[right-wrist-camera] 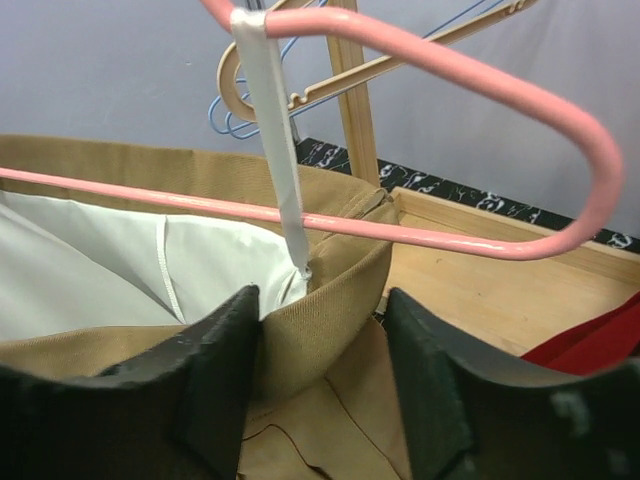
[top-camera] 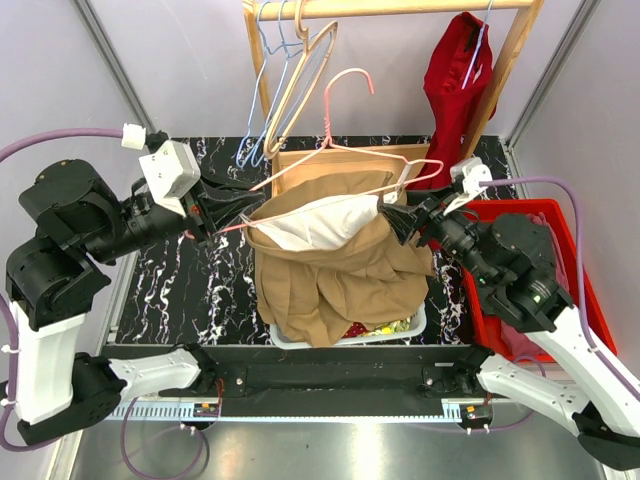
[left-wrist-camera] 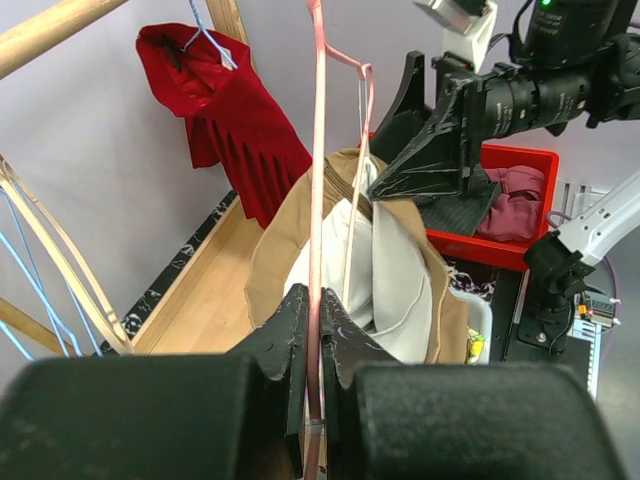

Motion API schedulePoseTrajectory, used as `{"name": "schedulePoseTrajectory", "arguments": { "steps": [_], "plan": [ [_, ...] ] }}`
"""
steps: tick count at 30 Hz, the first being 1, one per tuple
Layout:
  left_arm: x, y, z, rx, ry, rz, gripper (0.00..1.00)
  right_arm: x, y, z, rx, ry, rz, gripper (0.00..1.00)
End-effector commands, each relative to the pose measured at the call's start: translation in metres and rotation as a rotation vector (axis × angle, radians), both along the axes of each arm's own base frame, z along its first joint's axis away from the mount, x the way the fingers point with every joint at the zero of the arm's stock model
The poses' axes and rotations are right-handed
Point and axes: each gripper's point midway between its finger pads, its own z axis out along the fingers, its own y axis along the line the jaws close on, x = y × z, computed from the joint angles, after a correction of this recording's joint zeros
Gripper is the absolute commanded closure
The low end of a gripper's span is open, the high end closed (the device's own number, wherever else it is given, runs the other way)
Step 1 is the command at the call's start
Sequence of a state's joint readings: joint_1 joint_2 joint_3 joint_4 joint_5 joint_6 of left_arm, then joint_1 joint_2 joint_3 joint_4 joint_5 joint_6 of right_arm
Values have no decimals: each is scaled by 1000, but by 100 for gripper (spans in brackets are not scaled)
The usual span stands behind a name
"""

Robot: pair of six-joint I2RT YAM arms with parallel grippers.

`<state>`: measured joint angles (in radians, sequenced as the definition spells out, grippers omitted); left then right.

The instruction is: Remove the skirt from the hanger

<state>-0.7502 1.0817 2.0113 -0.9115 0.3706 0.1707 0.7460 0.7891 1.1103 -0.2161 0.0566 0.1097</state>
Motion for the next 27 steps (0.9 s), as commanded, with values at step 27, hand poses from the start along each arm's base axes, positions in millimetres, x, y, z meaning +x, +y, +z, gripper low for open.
{"name": "schedulePoseTrajectory", "arguments": {
  "steps": [27],
  "plan": [
    [8,25,-30,125,-227,81,100,-19,-96,92,-27,-187,-316,81]
  ]
}}
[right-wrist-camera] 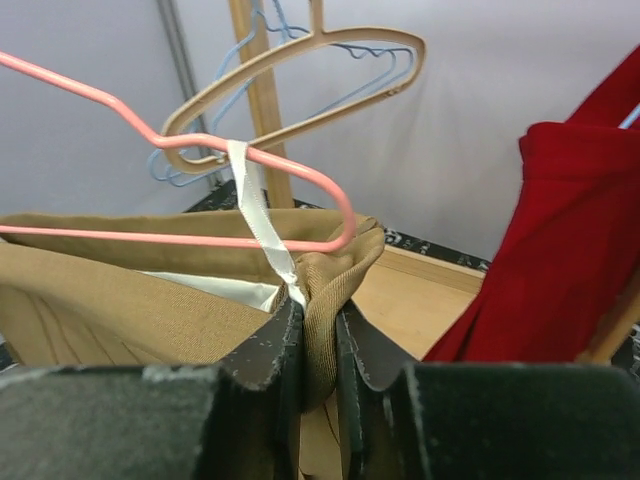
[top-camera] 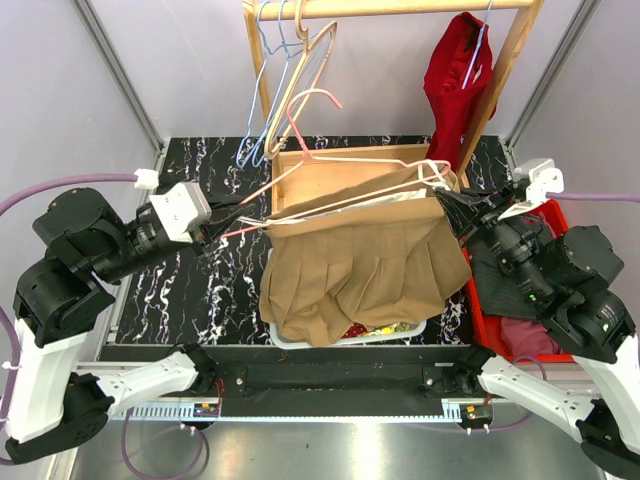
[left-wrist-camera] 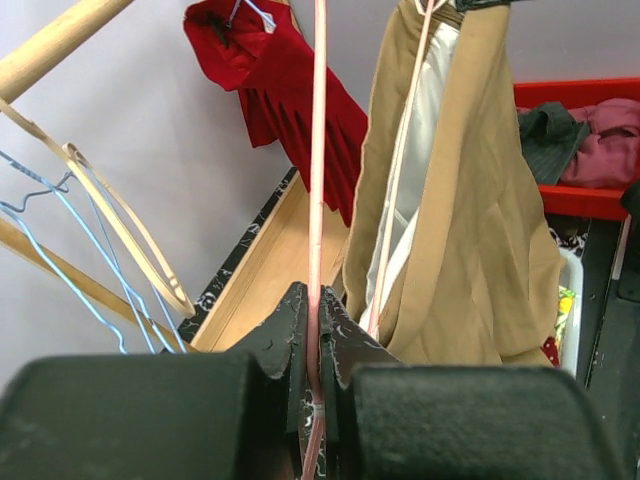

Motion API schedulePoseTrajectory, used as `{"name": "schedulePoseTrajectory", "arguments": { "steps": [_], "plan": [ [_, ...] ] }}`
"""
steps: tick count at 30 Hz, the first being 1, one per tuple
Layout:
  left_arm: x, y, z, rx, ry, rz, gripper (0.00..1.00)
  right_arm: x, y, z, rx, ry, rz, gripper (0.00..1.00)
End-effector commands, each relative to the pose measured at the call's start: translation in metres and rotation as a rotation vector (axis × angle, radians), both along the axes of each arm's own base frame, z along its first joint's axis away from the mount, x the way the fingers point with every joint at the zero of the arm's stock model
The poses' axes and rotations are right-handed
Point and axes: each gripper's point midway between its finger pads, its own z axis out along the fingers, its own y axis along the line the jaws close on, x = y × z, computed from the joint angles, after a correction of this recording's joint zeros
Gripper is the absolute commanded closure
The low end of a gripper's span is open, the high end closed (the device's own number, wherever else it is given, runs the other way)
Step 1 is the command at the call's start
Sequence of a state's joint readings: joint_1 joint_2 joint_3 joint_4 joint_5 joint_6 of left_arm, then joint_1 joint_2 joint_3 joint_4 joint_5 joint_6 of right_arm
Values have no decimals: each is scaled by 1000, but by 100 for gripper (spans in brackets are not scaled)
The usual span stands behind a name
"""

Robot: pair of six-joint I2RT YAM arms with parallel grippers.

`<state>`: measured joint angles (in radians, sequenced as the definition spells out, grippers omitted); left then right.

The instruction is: Remove the skirt from the hanger

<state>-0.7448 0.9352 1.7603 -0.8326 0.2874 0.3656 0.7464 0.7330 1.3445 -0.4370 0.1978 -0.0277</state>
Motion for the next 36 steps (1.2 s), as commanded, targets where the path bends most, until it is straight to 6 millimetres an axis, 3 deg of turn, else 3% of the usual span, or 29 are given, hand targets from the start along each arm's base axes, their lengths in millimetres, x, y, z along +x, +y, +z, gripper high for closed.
{"name": "schedulePoseTrajectory", "arguments": {
  "steps": [1,6,10,13,15,18,25,28,31,36],
  "plan": [
    [-5,5,2,33,-67,-16,100,7,-36,31,18,-77,-178,82],
    [-2,8,-11,82,-77,-1,100,13,-74,54,71,-94,-383,83],
    [1,10,-28,143,-89,3,100,3,-112,84,188,-151,-522,85],
    [3,11,-36,168,-91,8,100,-5,-117,99,259,-193,-510,86],
    [2,11,-33,158,-89,4,100,-2,-109,97,247,-188,-484,85],
    [1,7,-26,134,-82,-10,100,12,-83,74,232,-113,-417,85],
    [8,-12,-2,32,-49,-33,100,48,6,-11,195,140,-182,90],
    [10,-27,9,-25,-6,-74,100,57,42,-34,219,226,-78,92],
    [15,-42,15,-67,40,-109,100,61,68,-46,246,279,3,93],
    [29,-65,17,-119,127,-135,100,62,89,-35,297,285,88,95]
  ]
}}
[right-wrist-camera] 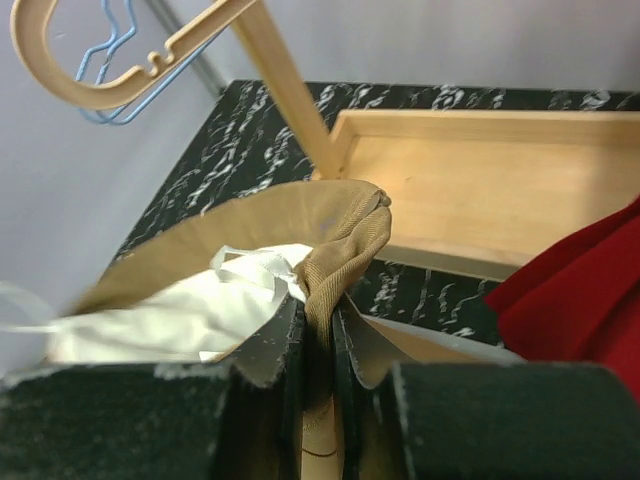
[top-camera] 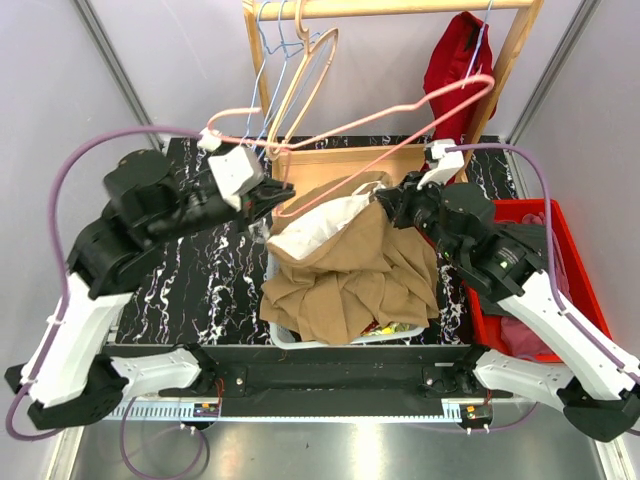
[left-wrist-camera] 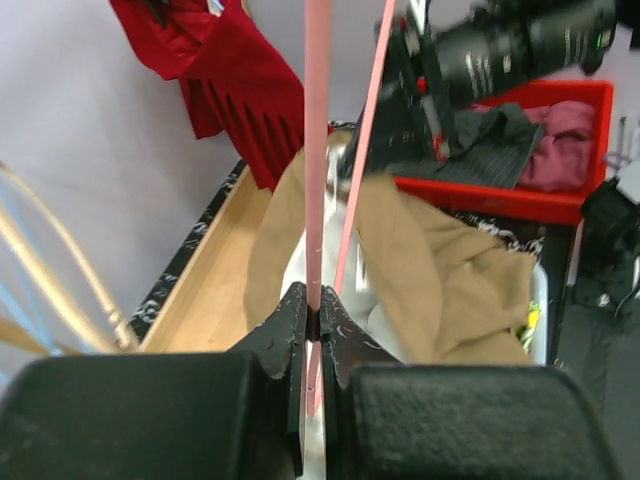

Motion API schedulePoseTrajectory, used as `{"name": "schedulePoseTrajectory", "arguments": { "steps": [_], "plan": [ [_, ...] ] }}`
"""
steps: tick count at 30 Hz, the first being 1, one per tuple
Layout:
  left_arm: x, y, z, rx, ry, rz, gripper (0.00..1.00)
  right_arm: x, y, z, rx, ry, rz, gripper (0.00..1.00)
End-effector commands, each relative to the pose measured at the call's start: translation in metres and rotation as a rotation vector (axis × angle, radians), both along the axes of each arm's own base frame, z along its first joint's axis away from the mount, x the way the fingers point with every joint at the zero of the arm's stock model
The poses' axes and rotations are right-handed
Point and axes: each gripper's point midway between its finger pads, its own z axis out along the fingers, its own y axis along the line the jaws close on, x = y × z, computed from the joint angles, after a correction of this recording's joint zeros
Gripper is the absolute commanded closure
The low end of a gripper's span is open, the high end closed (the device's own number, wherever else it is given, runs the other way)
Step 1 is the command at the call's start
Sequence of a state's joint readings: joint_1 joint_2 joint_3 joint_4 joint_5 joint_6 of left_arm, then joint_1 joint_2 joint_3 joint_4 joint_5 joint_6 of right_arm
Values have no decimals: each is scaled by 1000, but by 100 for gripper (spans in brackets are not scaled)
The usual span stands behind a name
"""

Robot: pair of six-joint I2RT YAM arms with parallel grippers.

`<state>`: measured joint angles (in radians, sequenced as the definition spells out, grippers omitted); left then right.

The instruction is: Remove the skirt from the hanger

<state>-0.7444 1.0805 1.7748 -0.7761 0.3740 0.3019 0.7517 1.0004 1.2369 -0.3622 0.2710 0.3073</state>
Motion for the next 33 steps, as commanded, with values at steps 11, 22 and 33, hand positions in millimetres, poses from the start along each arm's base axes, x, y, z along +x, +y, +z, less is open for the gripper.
{"name": "schedulePoseTrajectory", "arguments": {
  "steps": [11,22,33],
  "plan": [
    [37,-25,49,-147,36,75,100,-21,14,62,194,-111,132,97],
    [25,42,10,0,42,286,100,-95,-20,187,184,-451,304,100],
    [19,45,16,-28,51,275,100,-83,10,219,149,-449,389,100]
  ]
}}
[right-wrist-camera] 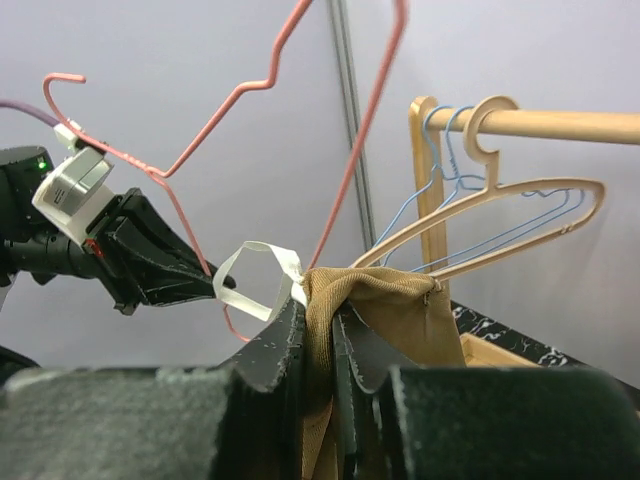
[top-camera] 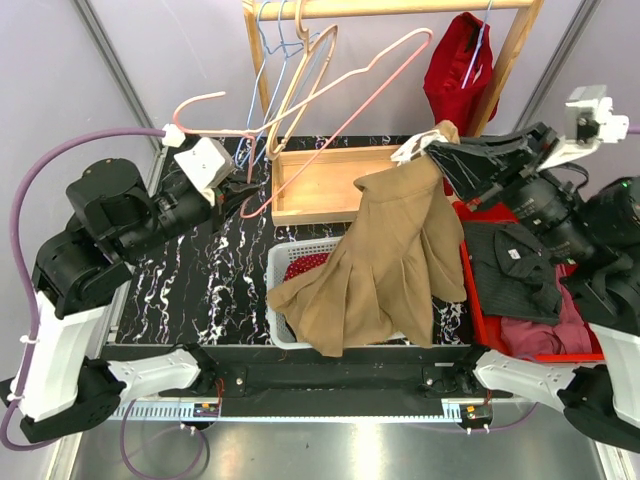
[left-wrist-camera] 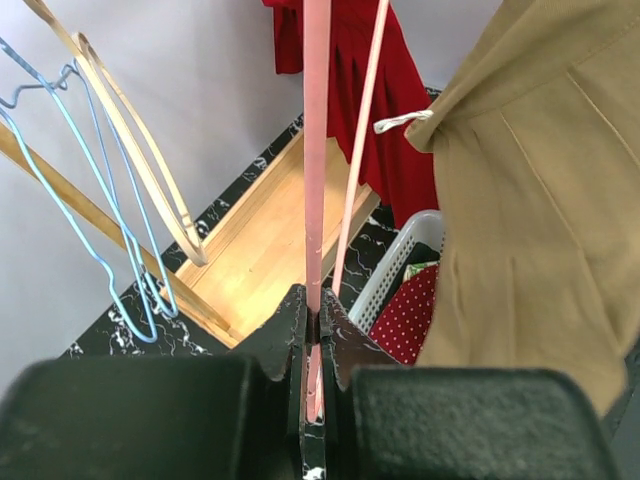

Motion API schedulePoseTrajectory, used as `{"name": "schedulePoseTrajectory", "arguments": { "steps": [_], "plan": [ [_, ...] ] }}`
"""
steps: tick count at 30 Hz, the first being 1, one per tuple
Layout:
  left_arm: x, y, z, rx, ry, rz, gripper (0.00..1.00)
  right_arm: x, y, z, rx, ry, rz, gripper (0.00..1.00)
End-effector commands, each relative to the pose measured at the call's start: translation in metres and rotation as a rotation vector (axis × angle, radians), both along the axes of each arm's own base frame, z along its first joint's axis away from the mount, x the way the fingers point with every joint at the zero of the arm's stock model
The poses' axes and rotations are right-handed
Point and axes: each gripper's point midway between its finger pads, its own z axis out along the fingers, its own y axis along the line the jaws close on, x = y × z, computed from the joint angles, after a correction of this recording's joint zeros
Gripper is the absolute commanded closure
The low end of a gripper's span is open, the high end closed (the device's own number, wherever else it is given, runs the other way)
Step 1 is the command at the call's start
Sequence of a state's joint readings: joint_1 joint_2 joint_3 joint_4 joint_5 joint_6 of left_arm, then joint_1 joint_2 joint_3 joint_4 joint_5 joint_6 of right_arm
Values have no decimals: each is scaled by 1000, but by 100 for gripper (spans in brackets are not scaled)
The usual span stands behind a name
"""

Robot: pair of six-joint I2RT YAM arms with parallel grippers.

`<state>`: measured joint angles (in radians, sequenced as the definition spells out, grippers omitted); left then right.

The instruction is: Remove the skirt from the hanger

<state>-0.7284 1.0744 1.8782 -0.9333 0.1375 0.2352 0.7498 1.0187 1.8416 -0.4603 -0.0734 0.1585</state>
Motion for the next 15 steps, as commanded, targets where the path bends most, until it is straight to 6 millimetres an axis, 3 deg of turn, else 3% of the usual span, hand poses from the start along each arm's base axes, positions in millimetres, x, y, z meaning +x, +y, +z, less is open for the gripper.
{"name": "schedulePoseTrajectory", "arguments": {
  "steps": [1,6,7,10,15],
  "plan": [
    [3,2,16,-41,-36,20,100,25,45,-12,-58,21,91,100],
    [3,6,14,-44,-34,33,100,39,92,-28,-94,68,167,100],
    [2,6,15,-47,-35,33,100,22,106,-23,-99,46,214,100],
    [3,11,14,-45,-40,55,100,9,137,-25,-149,21,249,100],
    [2,27,5,-37,-36,114,100,7,158,-42,-186,56,285,100]
  ]
}}
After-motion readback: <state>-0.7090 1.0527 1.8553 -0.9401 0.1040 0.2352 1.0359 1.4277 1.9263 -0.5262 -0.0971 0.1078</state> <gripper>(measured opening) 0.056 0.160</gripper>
